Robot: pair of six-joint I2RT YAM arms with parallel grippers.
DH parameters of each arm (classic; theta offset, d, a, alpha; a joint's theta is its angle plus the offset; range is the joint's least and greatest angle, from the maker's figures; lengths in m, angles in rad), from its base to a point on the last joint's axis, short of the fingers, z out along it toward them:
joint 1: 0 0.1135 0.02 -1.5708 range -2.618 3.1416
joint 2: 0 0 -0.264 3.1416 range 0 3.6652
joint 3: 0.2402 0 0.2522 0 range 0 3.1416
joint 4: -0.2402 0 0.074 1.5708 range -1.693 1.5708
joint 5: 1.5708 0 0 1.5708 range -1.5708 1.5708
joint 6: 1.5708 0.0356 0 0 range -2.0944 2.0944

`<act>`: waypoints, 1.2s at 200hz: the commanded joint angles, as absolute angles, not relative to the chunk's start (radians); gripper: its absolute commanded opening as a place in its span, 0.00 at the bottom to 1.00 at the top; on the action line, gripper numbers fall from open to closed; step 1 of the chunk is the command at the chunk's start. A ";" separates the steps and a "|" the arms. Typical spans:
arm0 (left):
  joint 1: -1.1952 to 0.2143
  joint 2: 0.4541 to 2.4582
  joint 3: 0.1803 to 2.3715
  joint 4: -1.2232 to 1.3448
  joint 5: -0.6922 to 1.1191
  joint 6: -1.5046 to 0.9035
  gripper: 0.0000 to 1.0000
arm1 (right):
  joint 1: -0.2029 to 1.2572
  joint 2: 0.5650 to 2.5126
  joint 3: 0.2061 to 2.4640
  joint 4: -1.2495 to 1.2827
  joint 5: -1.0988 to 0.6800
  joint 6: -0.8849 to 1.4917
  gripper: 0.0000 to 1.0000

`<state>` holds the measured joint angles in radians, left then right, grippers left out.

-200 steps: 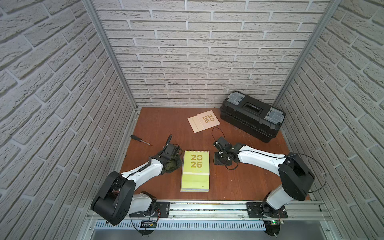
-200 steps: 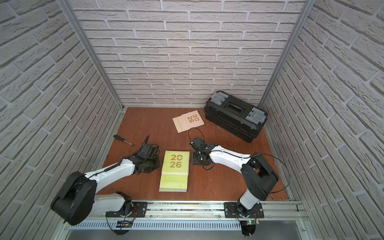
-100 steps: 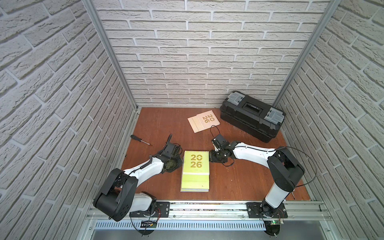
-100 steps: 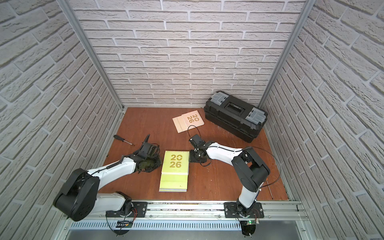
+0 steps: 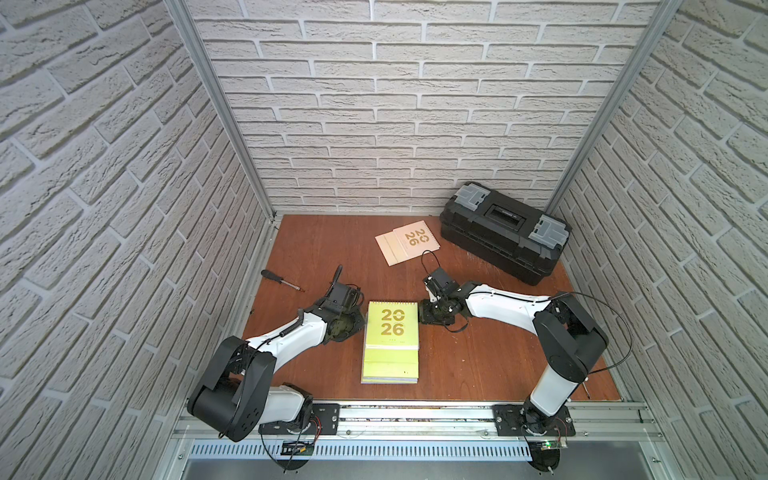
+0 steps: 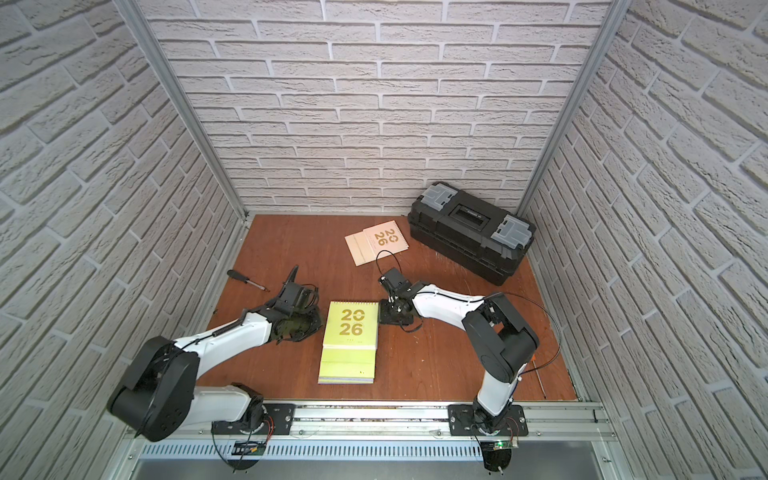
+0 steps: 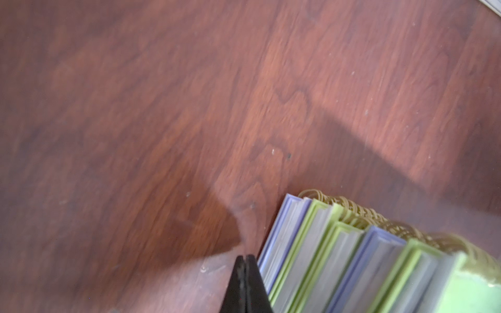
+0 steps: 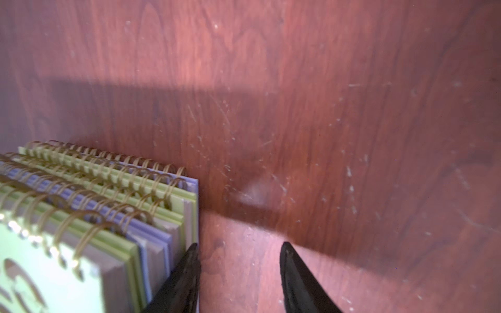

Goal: Stack the calendars
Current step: Place the calendar at the calendar, then pick up the calendar at the center of the board.

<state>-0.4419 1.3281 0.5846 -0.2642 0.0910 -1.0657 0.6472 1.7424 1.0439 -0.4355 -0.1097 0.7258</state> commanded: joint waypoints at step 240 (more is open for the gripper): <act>-0.123 2.286 1.700 -0.079 0.441 -1.206 0.00 | 0.397 1.606 1.003 -0.239 -0.127 1.079 0.81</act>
<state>-0.1291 2.2147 1.5730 -0.1120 0.4107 -1.1488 0.4011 1.5742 0.9497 -0.3092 -0.0921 1.0374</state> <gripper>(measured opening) 0.045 0.808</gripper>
